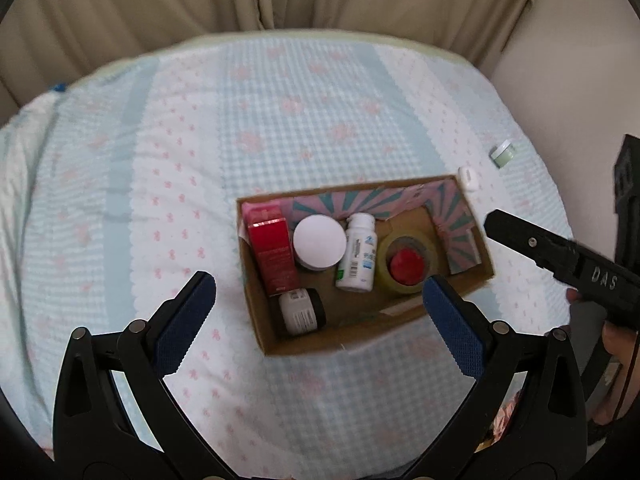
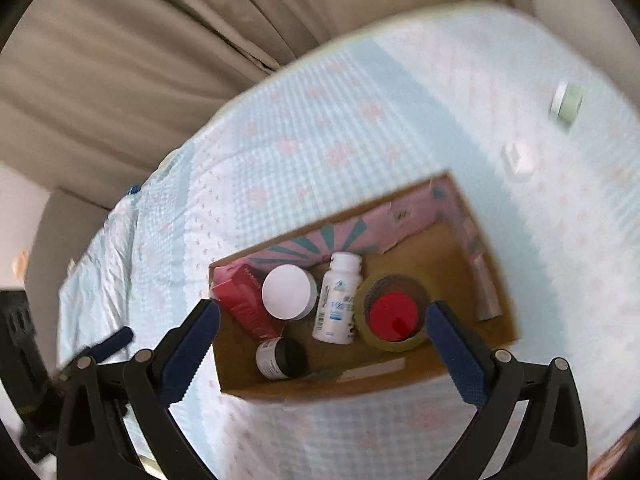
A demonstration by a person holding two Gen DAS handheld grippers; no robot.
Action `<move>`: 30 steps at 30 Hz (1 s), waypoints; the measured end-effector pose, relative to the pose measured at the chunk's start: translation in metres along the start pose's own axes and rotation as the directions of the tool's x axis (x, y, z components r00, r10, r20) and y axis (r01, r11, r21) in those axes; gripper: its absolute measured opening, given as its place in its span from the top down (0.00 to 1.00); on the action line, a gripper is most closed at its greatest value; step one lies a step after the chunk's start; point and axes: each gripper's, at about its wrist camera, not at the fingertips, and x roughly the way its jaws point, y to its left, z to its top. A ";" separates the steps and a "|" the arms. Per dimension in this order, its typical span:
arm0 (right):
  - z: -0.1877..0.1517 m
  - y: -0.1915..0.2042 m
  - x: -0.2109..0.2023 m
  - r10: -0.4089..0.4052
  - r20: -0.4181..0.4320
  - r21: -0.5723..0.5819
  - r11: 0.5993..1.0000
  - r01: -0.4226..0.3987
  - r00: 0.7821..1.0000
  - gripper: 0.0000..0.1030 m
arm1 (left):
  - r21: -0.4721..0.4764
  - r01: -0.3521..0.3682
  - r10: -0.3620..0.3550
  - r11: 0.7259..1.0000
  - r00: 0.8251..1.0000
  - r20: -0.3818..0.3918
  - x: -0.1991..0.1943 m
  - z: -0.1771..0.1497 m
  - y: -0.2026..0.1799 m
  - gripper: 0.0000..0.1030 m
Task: Organize rigid objects
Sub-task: 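Lift both tools away from the box toward the earbud case and green jar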
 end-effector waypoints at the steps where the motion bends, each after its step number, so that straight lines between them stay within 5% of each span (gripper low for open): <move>1: 0.000 0.006 -0.012 -0.016 0.022 -0.032 0.999 0.017 1.000 0.00 | 0.001 -0.005 0.005 1.000 1.000 0.023 -0.014 -0.001 -0.004 0.00; 8: -0.004 0.036 -0.113 -0.095 0.189 -0.270 0.952 0.145 0.977 0.00 | -0.061 -0.107 0.116 0.992 0.981 0.155 -0.101 -0.006 -0.028 0.00; 15: -0.003 0.012 -0.203 -0.134 0.325 -0.260 0.939 0.224 0.936 0.00 | -0.016 -0.077 0.078 0.997 0.958 0.276 -0.146 -0.002 -0.074 0.00; 23: 0.022 -0.058 -0.259 -0.209 0.392 -0.210 0.928 0.308 0.896 0.00 | -0.005 -0.080 0.077 0.997 0.938 0.339 -0.142 0.015 -0.158 0.00; 30: 0.072 -0.138 -0.270 -0.149 0.383 -0.288 0.918 0.271 0.912 0.00 | -0.098 -0.144 0.172 0.985 0.898 0.405 -0.122 0.026 -0.256 0.00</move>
